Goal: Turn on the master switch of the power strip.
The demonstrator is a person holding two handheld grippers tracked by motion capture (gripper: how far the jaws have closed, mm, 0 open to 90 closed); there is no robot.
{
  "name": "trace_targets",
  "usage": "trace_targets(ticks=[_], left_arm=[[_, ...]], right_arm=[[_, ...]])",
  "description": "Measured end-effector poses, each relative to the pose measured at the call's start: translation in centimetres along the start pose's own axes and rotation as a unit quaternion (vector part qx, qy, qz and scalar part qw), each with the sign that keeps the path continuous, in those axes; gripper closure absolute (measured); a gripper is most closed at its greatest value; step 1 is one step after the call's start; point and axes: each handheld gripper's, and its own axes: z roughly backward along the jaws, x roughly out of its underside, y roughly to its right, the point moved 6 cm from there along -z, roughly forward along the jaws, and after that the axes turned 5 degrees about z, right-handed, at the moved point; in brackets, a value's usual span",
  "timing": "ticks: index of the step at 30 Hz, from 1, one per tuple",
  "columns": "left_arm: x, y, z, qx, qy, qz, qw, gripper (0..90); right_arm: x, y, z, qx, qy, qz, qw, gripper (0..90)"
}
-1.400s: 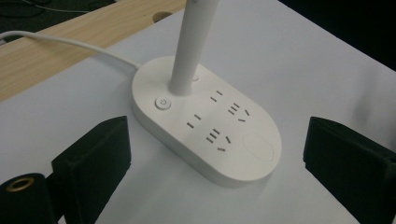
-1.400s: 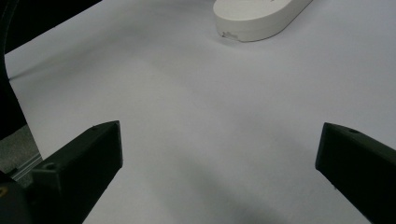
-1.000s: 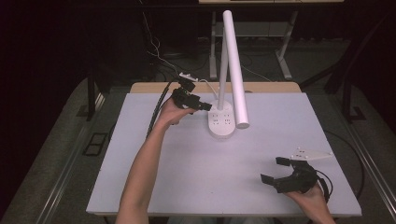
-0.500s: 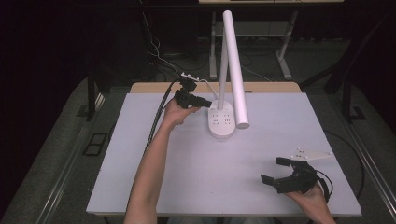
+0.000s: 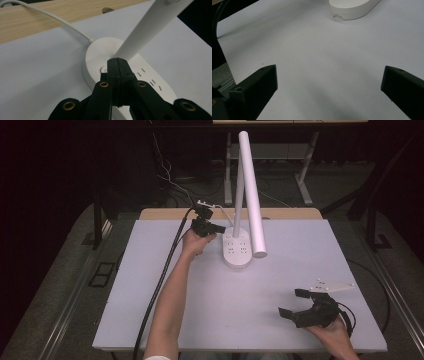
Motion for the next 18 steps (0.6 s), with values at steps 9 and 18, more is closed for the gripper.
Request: trace_targets(ticks=[9,18], left_arm=[[0.2,-0.7,-1.0,0.001,0.009,0.027,0.9996,89.9],[0.4,-1.1,-2.2,-0.002,0.024,0.045,0.9987,89.9]], right_arm=[[0.0,0.1,0.1,0.001,0.0,-0.001,1.0,0.1],[0.1,0.1,0.1,0.004,0.0,-0.003,1.0,0.1]])
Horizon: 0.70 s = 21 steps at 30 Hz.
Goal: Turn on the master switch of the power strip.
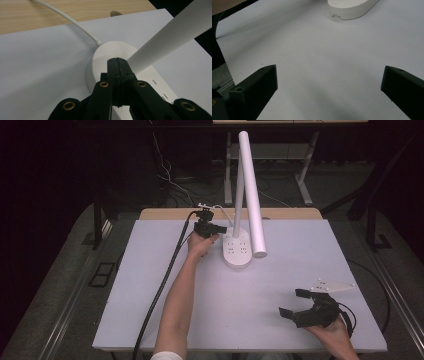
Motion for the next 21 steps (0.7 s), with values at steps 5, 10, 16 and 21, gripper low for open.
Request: trace_targets(ticks=[5,10,16,21], left_arm=[[0.2,-0.1,-0.4,-0.002,0.003,0.007,1.0,89.8],[0.6,-0.1,-0.9,-0.001,-0.003,0.006,1.0,89.8],[0.9,0.1,-1.3,0.006,0.001,0.018,0.9998,89.7],[1.0,0.2,-1.3,0.006,-0.002,0.007,1.0,89.9]], right_arm=[[0.0,0.1,0.0,0.002,0.002,0.0,1.0,0.1],[0.0,0.2,-0.1,0.003,0.0,-0.006,1.0,0.1],[0.1,0.2,-0.1,0.005,0.0,-0.005,1.0,0.1],[0.1,0.2,-0.1,0.005,0.001,-0.004,1.0,0.1]])
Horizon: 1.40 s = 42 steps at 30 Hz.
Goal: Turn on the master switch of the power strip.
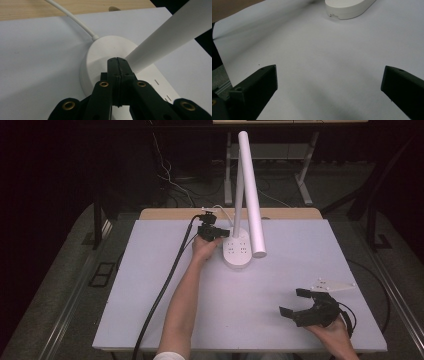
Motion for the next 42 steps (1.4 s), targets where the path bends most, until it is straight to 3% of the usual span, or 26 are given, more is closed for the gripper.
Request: trace_targets(ticks=[11,14,21,24,28,31,35,37,39,42], left_arm=[[0.2,0.4,-0.1,-0.022,-0.008,-0.026,0.9994,90.0],[0.2,0.2,-0.2,-0.012,-0.013,-0.007,0.9998,90.0],[0.2,0.1,-0.2,-0.016,-0.021,-0.017,0.9995,90.0],[0.2,0.1,-0.2,-0.01,-0.018,0.0,0.9998,90.0],[0.3,0.1,0.0,-0.011,-0.03,-0.01,0.9994,90.0],[0.3,0.1,-0.1,-0.009,-0.023,0.0,0.9997,90.0],[0.1,0.3,0.1,-0.017,-0.023,-0.011,0.9995,90.0],[0.1,0.4,0.3,-0.018,-0.018,-0.023,0.9994,90.0],[0.1,0.4,0.6,-0.036,-0.026,-0.049,0.9978,90.0],[-0.2,0.6,1.1,-0.037,-0.018,-0.056,0.9976,90.0]], right_arm=[[0.0,-0.1,0.0,0.001,-0.003,0.001,1.0,0.1],[0.0,-0.2,0.0,0.001,-0.002,0.005,1.0,0.1],[0.0,-0.1,0.1,0.003,0.0,0.005,1.0,0.1],[0.0,-0.1,0.1,0.004,0.0,0.005,1.0,0.1],[0.0,0.0,0.0,0.004,0.001,0.005,1.0,0.1],[0.0,0.0,0.0,0.004,0.001,0.005,1.0,0.1],[-0.1,0.0,0.1,0.004,0.002,0.004,1.0,0.1],[-0.1,0.0,0.1,0.006,0.002,0.003,1.0,0.1],[-0.1,0.0,0.1,0.007,0.002,0.002,1.0,0.1],[-0.1,0.1,0.2,0.007,0.003,0.001,1.0,0.1]])
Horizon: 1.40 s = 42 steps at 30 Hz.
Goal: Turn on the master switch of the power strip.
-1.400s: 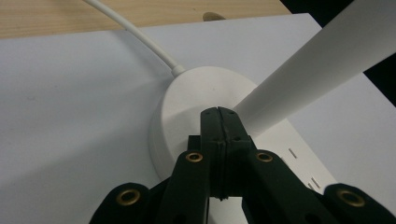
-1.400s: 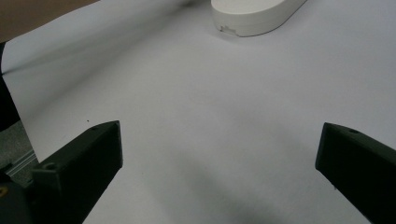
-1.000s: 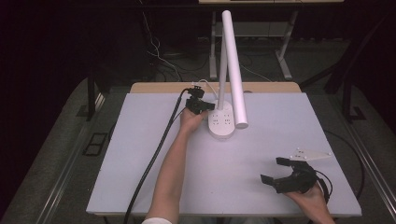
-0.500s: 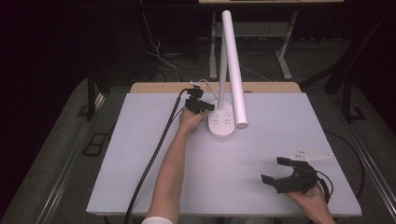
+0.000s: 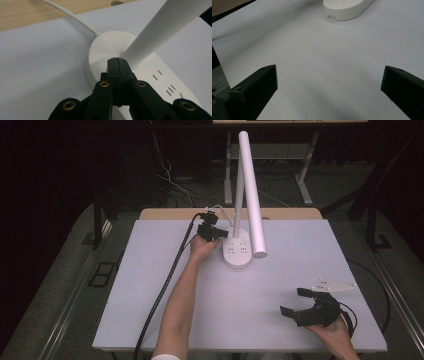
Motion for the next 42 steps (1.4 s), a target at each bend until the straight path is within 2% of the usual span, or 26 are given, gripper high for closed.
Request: trace_targets(ticks=[5,6,8,11,13,15,20,27,34,35,38,42], left_arm=[[-0.3,0.0,1.2,-0.001,0.007,-0.007,0.9999,90.0],[-0.3,-0.2,1.6,0.0,0.004,-0.014,0.9999,90.0],[-0.4,-0.2,2.0,0.0,0.012,-0.006,0.9999,90.0],[-0.4,-0.4,2.9,0.0,0.011,-0.013,0.9999,90.0],[-0.4,-0.2,3.3,0.01,0.022,0.0,0.9997,90.0],[-0.4,-0.3,3.8,0.013,0.021,-0.006,0.9997,90.0],[-0.3,-0.2,5.4,0.016,0.033,-0.001,0.9993,89.9],[-0.1,-0.1,7.5,0.022,0.038,-0.016,0.9989,89.4],[0.2,0.6,9.1,0.032,0.05,-0.02,0.9981,76.8],[0.3,0.6,9.5,0.033,0.049,-0.025,0.9979,74.2],[0.6,0.8,10.2,0.037,0.049,-0.023,0.9979,63.6],[1.0,0.8,11.1,0.048,0.05,-0.024,0.9973,41.7]], right_arm=[[0.0,0.0,0.0,0.0,-0.003,0.001,1.0,0.1],[0.0,0.0,-0.1,0.0,-0.003,0.0,1.0,0.1],[0.0,0.0,-0.1,0.0,-0.003,0.004,1.0,0.1],[0.0,0.0,-0.1,0.0,-0.004,0.005,1.0,0.1],[0.0,0.0,-0.1,0.0,-0.003,0.004,1.0,0.1],[0.0,0.0,-0.1,0.0,-0.003,0.004,1.0,0.1],[0.0,0.0,0.0,0.001,-0.002,0.002,1.0,0.1],[0.0,0.0,0.0,0.001,0.0,0.002,1.0,0.1],[0.0,0.1,0.1,0.001,0.002,0.003,1.0,0.1],[0.0,0.0,0.1,0.001,0.002,0.003,1.0,0.1],[0.0,0.0,0.0,0.0,0.001,0.002,1.0,0.1],[-0.1,0.0,0.0,0.0,0.003,0.003,1.0,0.1]])
